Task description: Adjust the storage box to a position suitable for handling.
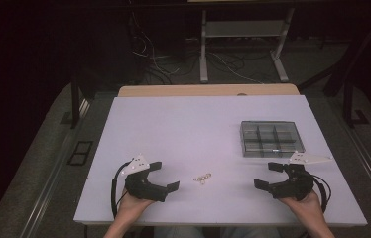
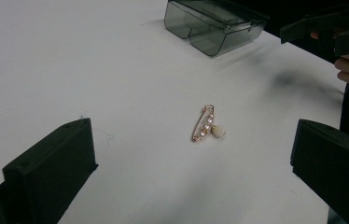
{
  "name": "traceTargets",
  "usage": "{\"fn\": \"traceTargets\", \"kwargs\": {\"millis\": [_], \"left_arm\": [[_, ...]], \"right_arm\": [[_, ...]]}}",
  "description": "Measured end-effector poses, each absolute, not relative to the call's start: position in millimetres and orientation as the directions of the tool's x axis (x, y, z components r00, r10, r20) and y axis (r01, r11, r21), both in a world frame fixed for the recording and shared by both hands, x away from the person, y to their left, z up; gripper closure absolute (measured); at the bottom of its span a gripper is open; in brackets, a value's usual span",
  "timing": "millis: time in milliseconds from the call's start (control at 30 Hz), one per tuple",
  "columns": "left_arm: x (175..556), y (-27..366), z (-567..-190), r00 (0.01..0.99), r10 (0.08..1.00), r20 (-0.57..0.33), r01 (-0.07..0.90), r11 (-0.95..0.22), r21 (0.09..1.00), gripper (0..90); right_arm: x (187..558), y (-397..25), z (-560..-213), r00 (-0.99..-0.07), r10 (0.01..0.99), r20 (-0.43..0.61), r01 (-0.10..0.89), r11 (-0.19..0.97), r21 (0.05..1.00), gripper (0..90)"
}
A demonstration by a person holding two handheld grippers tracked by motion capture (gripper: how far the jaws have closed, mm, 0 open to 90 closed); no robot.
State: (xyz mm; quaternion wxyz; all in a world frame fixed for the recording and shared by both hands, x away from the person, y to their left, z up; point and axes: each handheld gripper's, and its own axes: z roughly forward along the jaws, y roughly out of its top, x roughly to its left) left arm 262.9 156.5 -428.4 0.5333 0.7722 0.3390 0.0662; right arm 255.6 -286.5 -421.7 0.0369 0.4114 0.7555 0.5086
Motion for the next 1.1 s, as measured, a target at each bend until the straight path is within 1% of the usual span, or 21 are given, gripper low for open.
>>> {"fn": "traceTargets", "kwargs": {"millis": [467, 767, 1000, 1100], "left_arm": [[264, 160, -428, 0.752, 0.598, -0.275, 0.465, -0.186, 0.866, 0.0], [264, 162, -428, 0.742, 0.603, -0.293, 0.475, -0.165, 0.864, 0.0], [264, 163, -428, 0.736, 0.608, -0.296, 0.478, -0.158, 0.864, 0.0], [264, 163, -429, 0.735, 0.61, -0.296, 0.478, -0.157, 0.864, 0.0]], "right_arm": [[253, -284, -419, -0.666, 0.656, 0.356, 0.585, 0.162, 0.795, 0.6], [250, -285, -415, -0.685, 0.654, 0.322, 0.582, 0.224, 0.782, 0.6], [251, -288, -410, -0.689, 0.654, 0.311, 0.585, 0.25, 0.771, 0.6], [252, -296, -409, -0.677, 0.664, 0.318, 0.599, 0.246, 0.762, 0.6]]}}
